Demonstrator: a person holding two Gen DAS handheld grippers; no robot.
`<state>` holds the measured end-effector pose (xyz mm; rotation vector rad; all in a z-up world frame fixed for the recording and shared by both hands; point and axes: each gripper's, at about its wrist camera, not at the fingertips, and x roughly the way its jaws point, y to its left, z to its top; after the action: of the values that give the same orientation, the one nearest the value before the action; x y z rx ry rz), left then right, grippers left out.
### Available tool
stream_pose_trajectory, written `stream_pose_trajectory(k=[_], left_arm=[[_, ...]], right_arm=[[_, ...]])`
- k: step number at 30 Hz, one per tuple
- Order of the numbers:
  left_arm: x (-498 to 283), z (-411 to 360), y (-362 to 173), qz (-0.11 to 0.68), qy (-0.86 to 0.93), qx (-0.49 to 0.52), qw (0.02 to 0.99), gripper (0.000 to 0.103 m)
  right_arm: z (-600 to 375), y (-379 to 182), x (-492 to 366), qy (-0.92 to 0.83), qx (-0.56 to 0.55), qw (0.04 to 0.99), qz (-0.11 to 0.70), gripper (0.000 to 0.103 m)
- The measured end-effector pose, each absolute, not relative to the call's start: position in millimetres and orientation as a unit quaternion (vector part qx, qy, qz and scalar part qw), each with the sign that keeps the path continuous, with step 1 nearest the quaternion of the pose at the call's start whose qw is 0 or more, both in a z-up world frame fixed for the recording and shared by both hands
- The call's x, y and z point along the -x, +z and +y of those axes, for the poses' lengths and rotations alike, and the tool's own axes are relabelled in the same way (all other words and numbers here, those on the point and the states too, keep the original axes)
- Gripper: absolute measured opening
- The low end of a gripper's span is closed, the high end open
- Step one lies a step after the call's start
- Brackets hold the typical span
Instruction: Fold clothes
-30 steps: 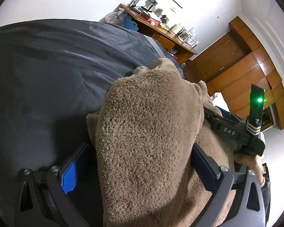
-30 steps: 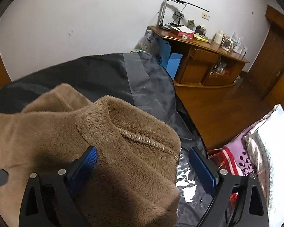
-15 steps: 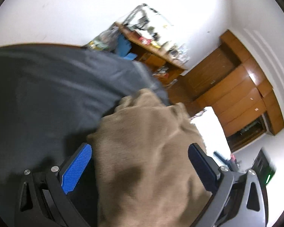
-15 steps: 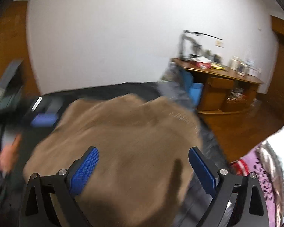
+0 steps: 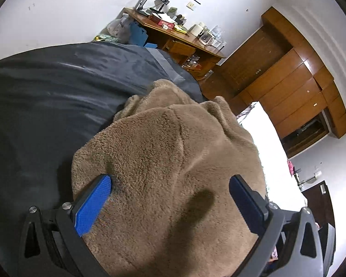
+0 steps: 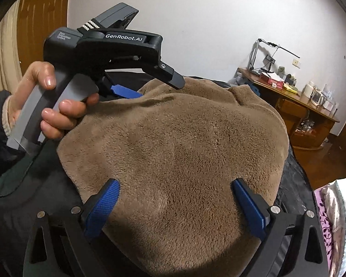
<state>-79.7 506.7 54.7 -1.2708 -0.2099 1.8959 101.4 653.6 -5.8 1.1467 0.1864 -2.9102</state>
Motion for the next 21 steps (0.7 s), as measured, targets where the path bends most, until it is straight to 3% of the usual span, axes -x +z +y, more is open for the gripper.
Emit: stream_pose_trajectory(k=[10,16,21], left_arm=[[70.1,488.7,44.4,-0.064,0.775,0.513,0.362,0.102],[39.1,444.2,56.4,-0.086,0.788,0.489,0.364,0.102],[17.1,453.4,54.0,-0.020,0.803,0.476,0.358,0.102]], right_arm=[[641.5,-7.9,-104.9,-0.932,-0.353,-0.030,0.075,0.102],[631.9,19.5,-139.2,-0.951,-0.308,-0.031,0.011,0.102],[619.6,-4.4,-129.1,-0.929,-0.354,-0.075,0.074,0.102]])
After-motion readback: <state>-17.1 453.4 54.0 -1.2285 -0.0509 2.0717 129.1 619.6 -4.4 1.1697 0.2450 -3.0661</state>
